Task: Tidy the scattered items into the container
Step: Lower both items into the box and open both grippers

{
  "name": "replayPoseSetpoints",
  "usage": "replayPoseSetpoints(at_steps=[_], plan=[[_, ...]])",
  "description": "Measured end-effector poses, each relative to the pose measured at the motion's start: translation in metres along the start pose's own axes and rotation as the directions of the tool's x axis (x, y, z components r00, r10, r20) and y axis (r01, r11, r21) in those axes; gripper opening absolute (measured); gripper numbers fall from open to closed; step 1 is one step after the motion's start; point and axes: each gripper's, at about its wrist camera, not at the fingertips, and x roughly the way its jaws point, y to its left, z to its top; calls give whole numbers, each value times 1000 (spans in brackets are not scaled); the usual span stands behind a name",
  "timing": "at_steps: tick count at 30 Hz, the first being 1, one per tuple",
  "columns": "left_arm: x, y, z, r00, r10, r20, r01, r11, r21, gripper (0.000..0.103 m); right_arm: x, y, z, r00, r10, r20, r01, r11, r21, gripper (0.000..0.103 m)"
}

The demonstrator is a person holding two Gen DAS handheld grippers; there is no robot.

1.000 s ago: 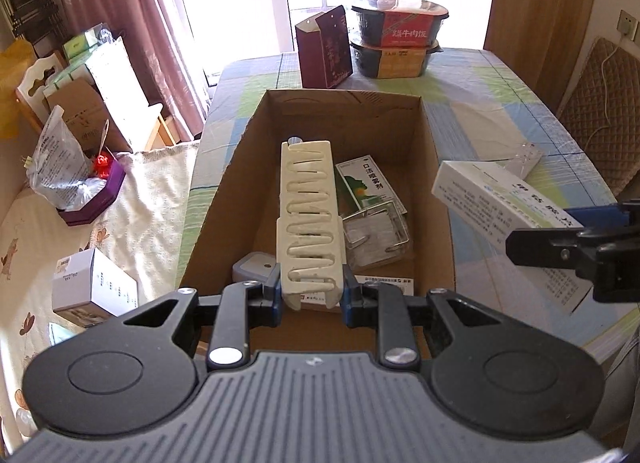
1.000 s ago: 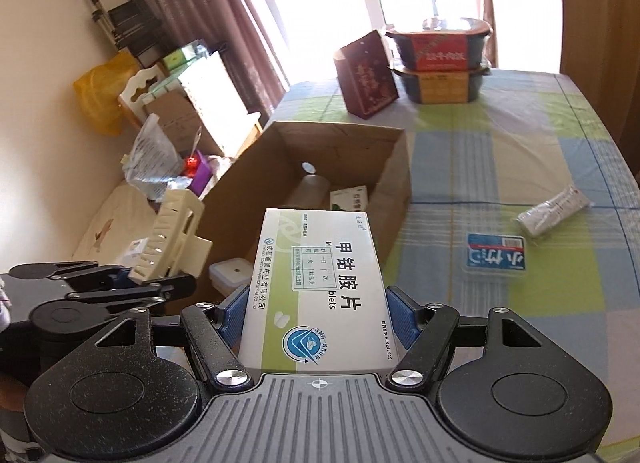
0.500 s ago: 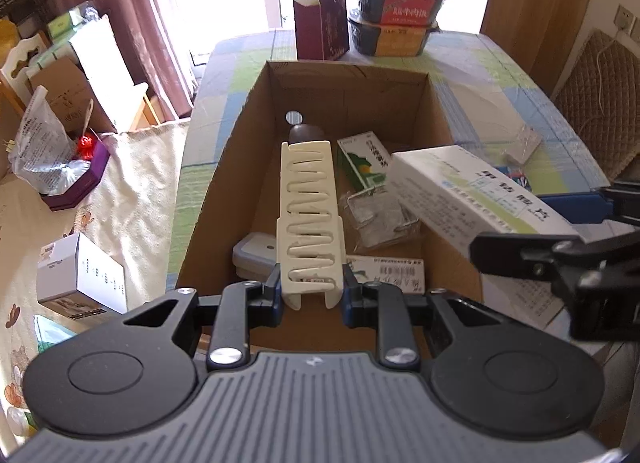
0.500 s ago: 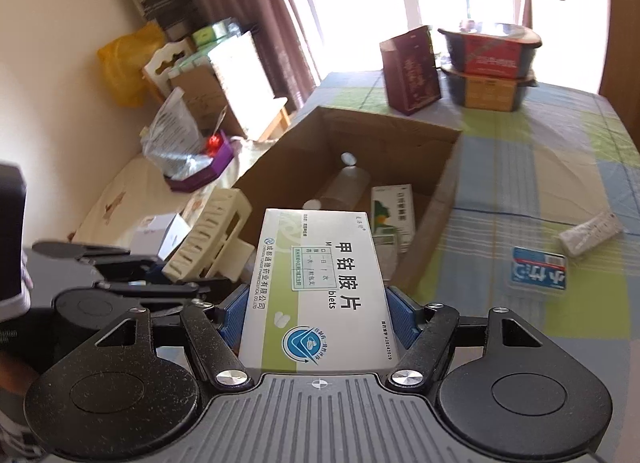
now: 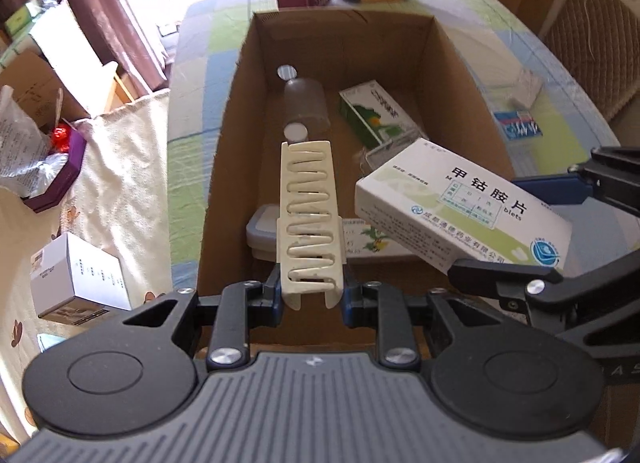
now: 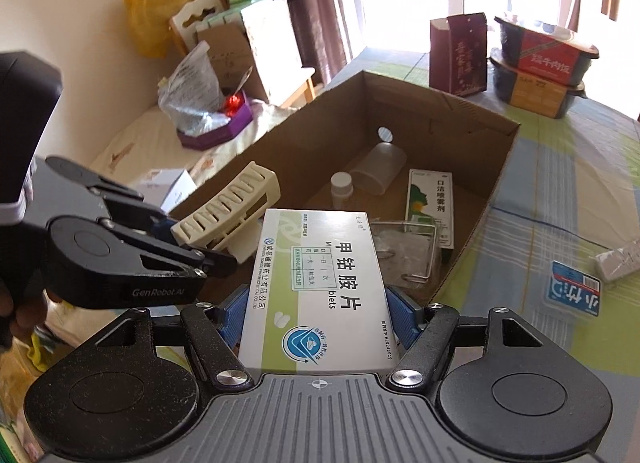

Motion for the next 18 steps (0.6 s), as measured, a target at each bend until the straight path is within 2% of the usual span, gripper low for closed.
replayPoseSetpoints(at_steps=[11, 18], plan=[[26, -6, 6, 996, -26, -90, 35, 994, 100, 22, 21, 8, -1, 999, -19, -31, 15, 993, -118, 73], [36, -4, 8, 991, -25, -135, 39, 993, 109, 22, 33, 11, 2, 999, -25, -32, 20, 988, -151, 73]])
